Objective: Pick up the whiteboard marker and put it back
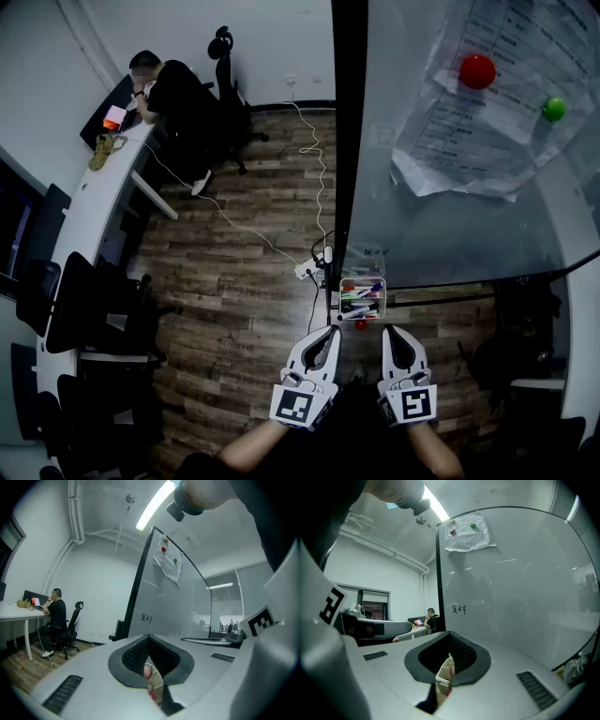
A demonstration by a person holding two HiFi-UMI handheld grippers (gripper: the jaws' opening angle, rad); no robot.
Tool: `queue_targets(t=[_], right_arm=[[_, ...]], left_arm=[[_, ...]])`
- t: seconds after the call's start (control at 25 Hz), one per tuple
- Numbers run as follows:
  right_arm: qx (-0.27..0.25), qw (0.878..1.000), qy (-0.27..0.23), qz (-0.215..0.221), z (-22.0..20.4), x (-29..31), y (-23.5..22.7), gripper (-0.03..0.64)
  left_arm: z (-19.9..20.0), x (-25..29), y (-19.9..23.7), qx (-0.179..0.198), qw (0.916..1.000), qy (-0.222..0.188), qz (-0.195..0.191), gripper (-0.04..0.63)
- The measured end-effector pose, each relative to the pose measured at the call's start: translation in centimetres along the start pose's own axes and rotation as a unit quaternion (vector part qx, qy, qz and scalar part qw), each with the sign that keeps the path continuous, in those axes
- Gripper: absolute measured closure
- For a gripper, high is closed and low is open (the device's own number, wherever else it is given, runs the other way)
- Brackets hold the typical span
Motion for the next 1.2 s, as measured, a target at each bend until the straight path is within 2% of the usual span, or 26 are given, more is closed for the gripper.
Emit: queue_targets(t=[0.2, 0.4, 0.8, 1.04, 1.2], right_arm=[[-0.003, 1.000, 0.009, -0.003, -0.1, -0.5, -0.4, 0.603], [-0.020, 0.999, 0.028, -0.001, -0.7, -1.0, -0.7, 0.604], [-0.001, 1.000, -0.004, 0.006, 0.3, -0.8, -0.3, 0.604], [-0.008, 1.000, 0.007, 0.002, 0.2, -0.7, -0.6, 0.604], [-0.001, 1.000, -0.014, 0.005, 0.6, -0.4, -0.6, 0.604]], left_arm=[[-0.7, -0.1, -0.2, 0.002, 0.9998, 0.016, 0.011, 0.588], [-0.6, -0.3, -0.4, 0.011, 0.9998, 0.008, 0.011, 0.588], [-0.7, -0.3, -0.4, 0.004, 0.9997, 0.014, 0.018, 0.588], [-0.7, -0.2, -0.3, 0.004, 0.9997, 0.016, 0.020, 0.588], [-0.3, 0.1, -0.4, 0.004, 0.9998, 0.010, 0.018, 0.588]])
Point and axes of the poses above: the fingertips, and each gripper's own axes: x forward along the fingers, y to its left, z out of its top, the point moved 3 cm from there along -x, backward along the fingers, and after that the axes turned 6 degrees about y, right-handed, at the moved point
